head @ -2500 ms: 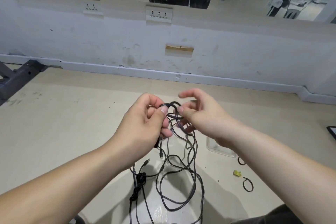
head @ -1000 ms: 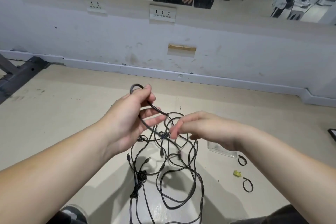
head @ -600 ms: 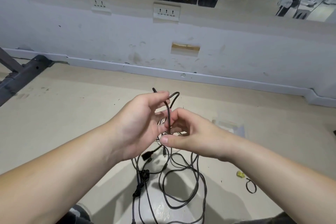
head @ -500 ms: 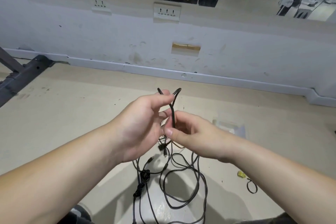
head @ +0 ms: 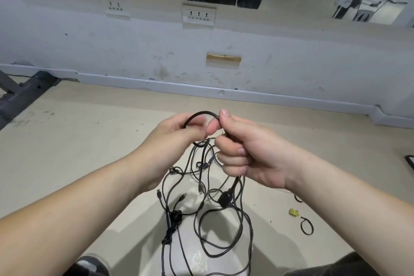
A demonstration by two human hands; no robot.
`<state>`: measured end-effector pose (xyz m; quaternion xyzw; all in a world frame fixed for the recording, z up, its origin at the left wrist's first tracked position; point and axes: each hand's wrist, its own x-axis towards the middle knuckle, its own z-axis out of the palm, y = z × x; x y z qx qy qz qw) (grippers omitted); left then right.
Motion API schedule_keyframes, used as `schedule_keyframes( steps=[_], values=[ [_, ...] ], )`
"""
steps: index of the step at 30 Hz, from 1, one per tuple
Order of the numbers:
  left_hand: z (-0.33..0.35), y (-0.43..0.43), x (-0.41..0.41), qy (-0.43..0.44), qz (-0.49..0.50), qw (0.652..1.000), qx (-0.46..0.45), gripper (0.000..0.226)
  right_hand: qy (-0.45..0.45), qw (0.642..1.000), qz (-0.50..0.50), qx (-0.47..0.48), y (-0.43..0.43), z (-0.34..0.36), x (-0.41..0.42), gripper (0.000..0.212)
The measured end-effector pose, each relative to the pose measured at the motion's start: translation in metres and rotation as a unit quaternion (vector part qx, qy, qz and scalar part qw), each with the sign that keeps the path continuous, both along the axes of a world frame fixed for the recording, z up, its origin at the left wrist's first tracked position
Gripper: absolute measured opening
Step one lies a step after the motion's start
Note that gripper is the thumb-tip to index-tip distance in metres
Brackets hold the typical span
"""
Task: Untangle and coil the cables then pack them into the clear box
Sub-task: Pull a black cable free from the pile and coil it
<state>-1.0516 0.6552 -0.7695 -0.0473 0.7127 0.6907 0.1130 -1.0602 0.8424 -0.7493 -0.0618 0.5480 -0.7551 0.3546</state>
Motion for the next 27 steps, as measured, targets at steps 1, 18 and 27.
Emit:
schedule_keyframes(
  steps=[1,18,27],
  values=[
    [0.003,0.002,0.002,-0.012,-0.03,0.998,0.047,0.013,-0.007,1.0,-0.024,0.0,0.001,0.0,-0.003,0.035],
    [-0.023,-0.023,-0.012,0.132,-0.022,0.936,-0.325,0.042,-0.043,0.997,-0.04,-0.04,0.006,0.01,-0.01,0.024],
    [-0.04,0.021,0.011,-0.006,-0.139,0.964,-0.226,0.045,-0.077,0.981,-0.176,-0.021,-0.004,-0.005,-0.013,0.029]
  ],
)
